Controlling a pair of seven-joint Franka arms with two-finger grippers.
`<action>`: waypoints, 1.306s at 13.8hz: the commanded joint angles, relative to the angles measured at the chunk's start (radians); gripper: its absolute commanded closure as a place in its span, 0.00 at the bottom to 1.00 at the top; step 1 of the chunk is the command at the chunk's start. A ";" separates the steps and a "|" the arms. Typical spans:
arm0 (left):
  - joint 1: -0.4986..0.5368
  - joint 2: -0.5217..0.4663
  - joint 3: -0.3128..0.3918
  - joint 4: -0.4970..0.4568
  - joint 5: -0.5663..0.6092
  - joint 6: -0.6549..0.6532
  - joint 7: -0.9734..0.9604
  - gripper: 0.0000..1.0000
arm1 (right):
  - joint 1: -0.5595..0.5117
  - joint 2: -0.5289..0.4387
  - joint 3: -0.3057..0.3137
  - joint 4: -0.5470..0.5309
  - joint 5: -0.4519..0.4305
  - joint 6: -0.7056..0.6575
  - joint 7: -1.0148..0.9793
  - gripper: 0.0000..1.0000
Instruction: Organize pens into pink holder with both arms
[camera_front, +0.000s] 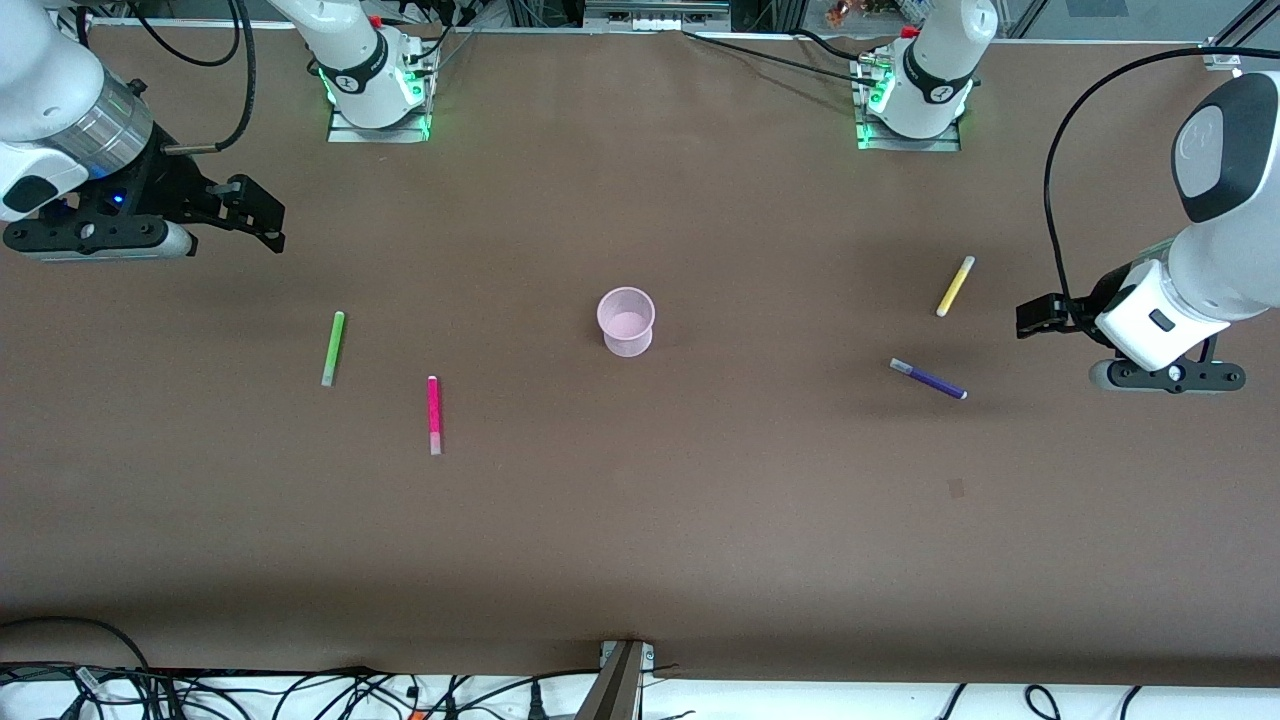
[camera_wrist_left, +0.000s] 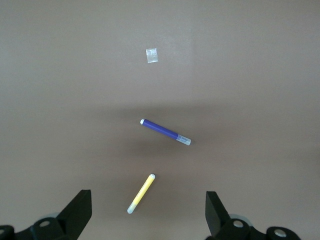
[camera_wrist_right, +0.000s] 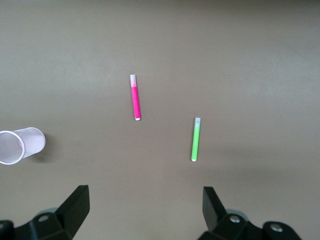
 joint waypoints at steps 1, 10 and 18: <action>-0.001 0.006 -0.004 0.014 0.013 -0.010 -0.012 0.00 | 0.006 -0.069 -0.001 -0.086 0.002 0.067 0.021 0.00; 0.001 0.009 -0.002 0.007 0.013 -0.010 -0.012 0.00 | 0.020 -0.032 0.002 -0.033 0.002 0.051 0.024 0.00; 0.002 0.011 -0.002 -0.012 0.008 -0.007 -0.053 0.00 | 0.018 -0.032 0.002 -0.033 -0.001 0.052 0.026 0.00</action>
